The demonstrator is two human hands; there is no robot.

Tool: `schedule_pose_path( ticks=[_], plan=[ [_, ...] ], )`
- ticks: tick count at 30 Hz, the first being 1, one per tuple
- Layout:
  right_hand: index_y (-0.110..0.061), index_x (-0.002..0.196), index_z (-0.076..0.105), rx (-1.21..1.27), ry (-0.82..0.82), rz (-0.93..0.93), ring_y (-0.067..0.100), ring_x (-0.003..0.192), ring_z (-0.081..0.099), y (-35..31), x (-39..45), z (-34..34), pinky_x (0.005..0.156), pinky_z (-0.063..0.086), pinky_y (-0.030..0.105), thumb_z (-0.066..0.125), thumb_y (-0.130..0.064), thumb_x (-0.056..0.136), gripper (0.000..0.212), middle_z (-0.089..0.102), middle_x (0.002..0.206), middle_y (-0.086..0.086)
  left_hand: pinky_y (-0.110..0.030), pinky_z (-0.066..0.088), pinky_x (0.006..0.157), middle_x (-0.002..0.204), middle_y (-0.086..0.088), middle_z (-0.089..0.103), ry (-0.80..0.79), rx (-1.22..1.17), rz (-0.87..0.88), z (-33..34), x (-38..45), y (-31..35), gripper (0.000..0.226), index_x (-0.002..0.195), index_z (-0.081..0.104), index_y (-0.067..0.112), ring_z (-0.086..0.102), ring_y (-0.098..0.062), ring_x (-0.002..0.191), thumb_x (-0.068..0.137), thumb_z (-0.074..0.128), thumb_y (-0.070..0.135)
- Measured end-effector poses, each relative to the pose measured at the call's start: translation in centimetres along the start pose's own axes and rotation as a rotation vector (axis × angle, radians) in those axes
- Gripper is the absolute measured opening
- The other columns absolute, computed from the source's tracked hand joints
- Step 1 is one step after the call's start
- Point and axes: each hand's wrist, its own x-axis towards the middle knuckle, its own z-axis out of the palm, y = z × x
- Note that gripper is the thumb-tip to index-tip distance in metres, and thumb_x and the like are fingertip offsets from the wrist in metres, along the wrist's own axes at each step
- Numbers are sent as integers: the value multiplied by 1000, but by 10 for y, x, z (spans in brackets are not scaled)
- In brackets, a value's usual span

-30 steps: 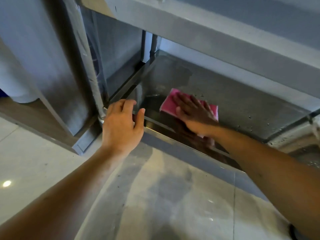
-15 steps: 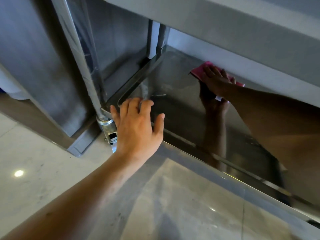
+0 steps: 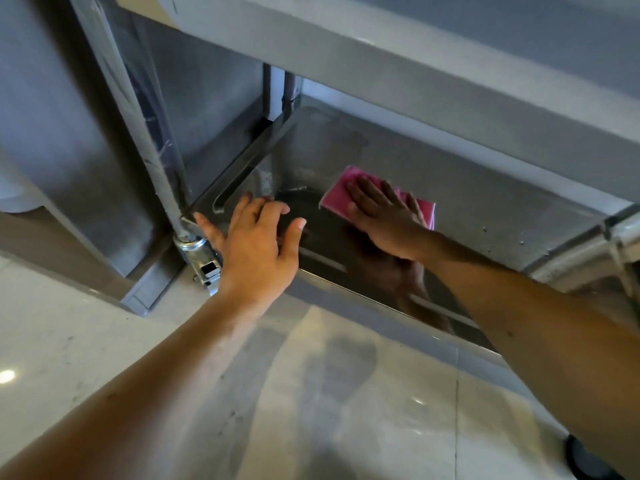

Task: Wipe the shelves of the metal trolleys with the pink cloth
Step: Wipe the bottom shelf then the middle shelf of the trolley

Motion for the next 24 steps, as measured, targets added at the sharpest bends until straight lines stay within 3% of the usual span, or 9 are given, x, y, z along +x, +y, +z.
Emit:
schedule_pose_path(
  ticks=[4, 7, 8, 12, 16, 20, 24],
  plan=[
    [-57, 150, -22, 33, -60, -53, 14, 150, -25, -11, -63, 14, 121, -17, 48, -4, -86, 86, 72, -25, 163, -23, -69, -11, 112, 122, 0, 64, -10, -69, -103, 0, 11, 6, 43, 107, 65, 28, 49, -27, 132, 92, 49, 65],
    [-63, 141, -31, 46, -97, -61, 12, 146, -31, -16, -95, 18, 118, -22, 45, -4, -88, 85, 67, -30, 158, -25, -68, 9, 117, 116, 0, 64, -63, -162, -134, -1, 20, 9, 55, 105, 64, 30, 50, -26, 129, 84, 47, 77],
    [-62, 141, -32, 42, -104, -65, 13, 146, -32, -16, -102, 19, 118, -22, 46, -3, -88, 85, 68, -31, 157, -24, -70, 10, 116, 116, 0, 65, -69, -165, -138, -1, 21, 9, 52, 102, 63, 31, 49, -26, 129, 84, 47, 76],
    [-57, 145, -34, 23, -143, -87, 13, 145, -36, -19, -127, 19, 109, -29, 41, -1, -87, 85, 74, -39, 156, -25, -74, -11, 109, 122, -1, 66, -90, -9, -130, 1, 19, 15, 43, 97, 66, 29, 41, -29, 138, 89, 49, 69],
    [-53, 144, -37, 12, -114, -100, 10, 142, -43, -24, -159, 24, 110, -31, 41, -10, -90, 78, 81, -43, 154, -27, -75, -9, 109, 125, -5, 66, -82, 33, -125, 2, 19, 17, 47, 102, 68, 27, 35, -33, 142, 91, 49, 68],
    [-50, 148, -34, -42, -107, -97, 9, 145, -39, -12, -178, 27, 122, -20, 48, -5, -81, 86, 75, -40, 156, -28, -70, 4, 116, 127, -8, 67, -77, 83, 118, 15, 10, 26, 51, 115, 69, 22, 36, -36, 141, 92, 50, 63],
    [-57, 149, -27, 4, -80, -130, 11, 148, -33, 11, -171, 22, 119, -23, 47, -2, -75, 95, 63, -30, 160, -29, -62, 9, 120, 142, -7, 57, -142, 99, 255, 38, 2, 53, 58, 130, 63, 21, 32, -30, 146, 92, 45, 60]
  ],
)
